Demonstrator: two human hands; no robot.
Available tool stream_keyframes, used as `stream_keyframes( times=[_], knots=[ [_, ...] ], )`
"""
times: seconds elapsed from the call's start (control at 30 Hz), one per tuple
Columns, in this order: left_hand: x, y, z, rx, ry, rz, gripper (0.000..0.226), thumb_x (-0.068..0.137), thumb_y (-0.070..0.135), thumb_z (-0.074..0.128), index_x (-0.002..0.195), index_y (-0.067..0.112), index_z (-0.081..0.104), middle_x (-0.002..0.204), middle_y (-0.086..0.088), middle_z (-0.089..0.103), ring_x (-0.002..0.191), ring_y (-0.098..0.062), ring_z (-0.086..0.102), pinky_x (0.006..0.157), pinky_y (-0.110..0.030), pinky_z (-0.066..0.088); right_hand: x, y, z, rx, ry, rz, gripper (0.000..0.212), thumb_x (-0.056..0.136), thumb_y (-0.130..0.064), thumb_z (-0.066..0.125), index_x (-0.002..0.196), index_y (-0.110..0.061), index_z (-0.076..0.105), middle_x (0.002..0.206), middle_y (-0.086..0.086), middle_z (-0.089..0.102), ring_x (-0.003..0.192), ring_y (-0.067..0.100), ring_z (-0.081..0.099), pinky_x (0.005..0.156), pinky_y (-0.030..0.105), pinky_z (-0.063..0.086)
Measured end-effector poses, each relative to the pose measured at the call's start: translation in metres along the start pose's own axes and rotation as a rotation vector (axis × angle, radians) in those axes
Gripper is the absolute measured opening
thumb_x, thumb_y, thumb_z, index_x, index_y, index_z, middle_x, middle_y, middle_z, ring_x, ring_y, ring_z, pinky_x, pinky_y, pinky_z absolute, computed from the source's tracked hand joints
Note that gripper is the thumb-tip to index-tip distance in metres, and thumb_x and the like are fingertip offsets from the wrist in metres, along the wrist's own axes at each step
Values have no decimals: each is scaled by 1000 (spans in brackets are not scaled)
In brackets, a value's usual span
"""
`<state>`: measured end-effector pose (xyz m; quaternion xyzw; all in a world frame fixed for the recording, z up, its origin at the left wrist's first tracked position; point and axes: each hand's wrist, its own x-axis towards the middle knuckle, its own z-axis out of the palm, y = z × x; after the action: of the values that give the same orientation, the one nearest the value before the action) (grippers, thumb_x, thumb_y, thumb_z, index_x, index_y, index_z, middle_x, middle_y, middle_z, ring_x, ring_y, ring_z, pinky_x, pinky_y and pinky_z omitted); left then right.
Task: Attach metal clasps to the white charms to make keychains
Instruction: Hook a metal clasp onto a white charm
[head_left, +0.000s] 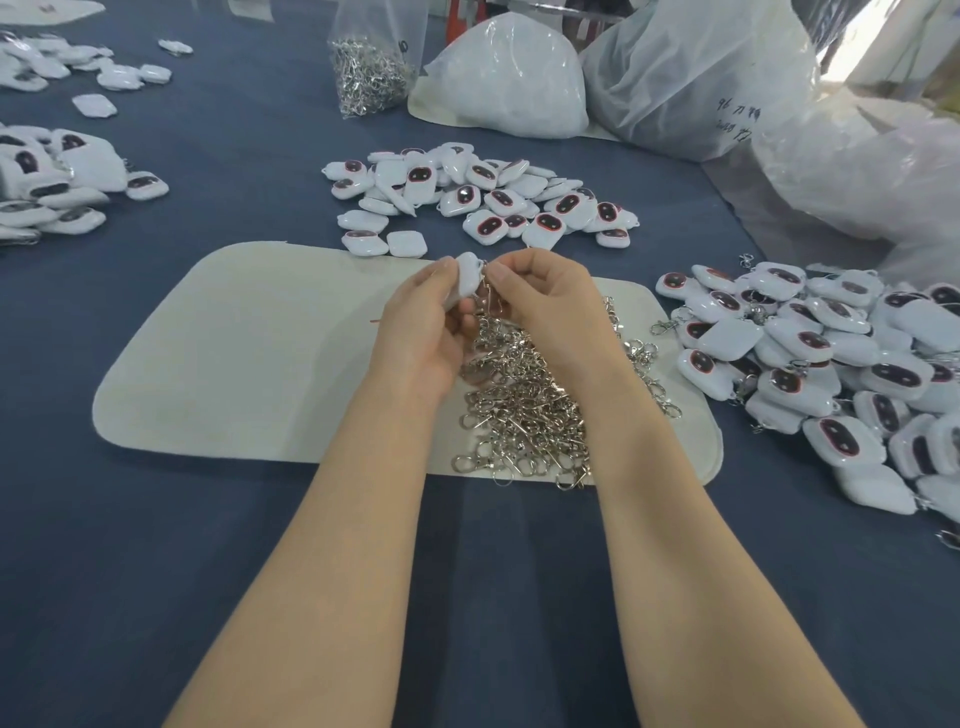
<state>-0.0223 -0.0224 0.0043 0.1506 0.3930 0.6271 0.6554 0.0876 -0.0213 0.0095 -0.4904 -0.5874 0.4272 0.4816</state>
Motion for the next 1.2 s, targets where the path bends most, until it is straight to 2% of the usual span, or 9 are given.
stream_keyframes(
  times=[0.17,0.3,0.37,0.53,0.67,0.77,0.9,1.0,1.2],
  knots=[
    [-1,-3,1,90,35,82,15,96,14,52,110,11,55,65,1,54,43,-3,46,42,-15,40,1,0,-1,-69,-2,0,9,93,-12,58,86,-10,64,66,-1,63,60,9,54,65,26,49],
    [-8,-8,2,622,78,612,16,93,12,55,104,22,51,86,13,54,68,3,53,66,-15,45,2,0,-1,-210,-6,42,13,94,-17,57,86,-9,63,64,-4,64,58,11,56,70,38,51],
    [-15,-12,3,845,8,828,16,93,13,54,103,25,49,86,19,53,72,7,53,65,-9,41,2,0,-3,-226,-6,58,19,94,-18,56,80,-6,63,61,0,61,59,15,54,69,40,50],
    [-14,-14,3,1036,-78,970,18,95,18,51,113,15,53,100,12,56,88,-11,53,74,-26,43,4,1,-10,250,-53,247,21,96,-7,50,96,11,59,87,19,53,79,25,49,73,38,45],
    [-16,-15,4,1044,-94,1004,17,96,19,51,112,18,54,99,14,57,86,-4,53,73,-21,43,5,-3,-10,444,-36,377,7,93,-5,53,92,-3,60,77,9,53,61,13,50,55,23,45],
    [-14,-12,5,801,-5,865,13,94,17,54,103,25,51,86,18,55,71,8,53,66,-14,44,4,-2,-8,373,-7,248,17,94,-7,55,79,-8,63,68,3,56,58,12,53,55,23,48],
    [-2,-2,1,333,68,343,7,95,15,54,102,15,55,77,2,57,49,-2,52,51,-18,44,1,-3,-1,-33,-10,37,7,90,-11,62,88,-17,62,72,-3,64,65,9,56,68,31,49],
    [-1,1,0,43,44,68,14,96,14,52,85,9,58,52,2,53,37,-3,46,40,-15,38,-1,-5,3,-170,-2,-54,13,89,-9,62,91,-21,59,83,-7,62,79,8,58,78,23,50],
    [-4,5,1,-146,9,-88,12,95,14,53,86,6,55,46,0,53,33,-3,43,36,-13,37,-3,-6,5,-196,52,-123,9,88,-8,64,92,-15,61,86,-5,64,86,10,61,84,24,51]
  ],
)
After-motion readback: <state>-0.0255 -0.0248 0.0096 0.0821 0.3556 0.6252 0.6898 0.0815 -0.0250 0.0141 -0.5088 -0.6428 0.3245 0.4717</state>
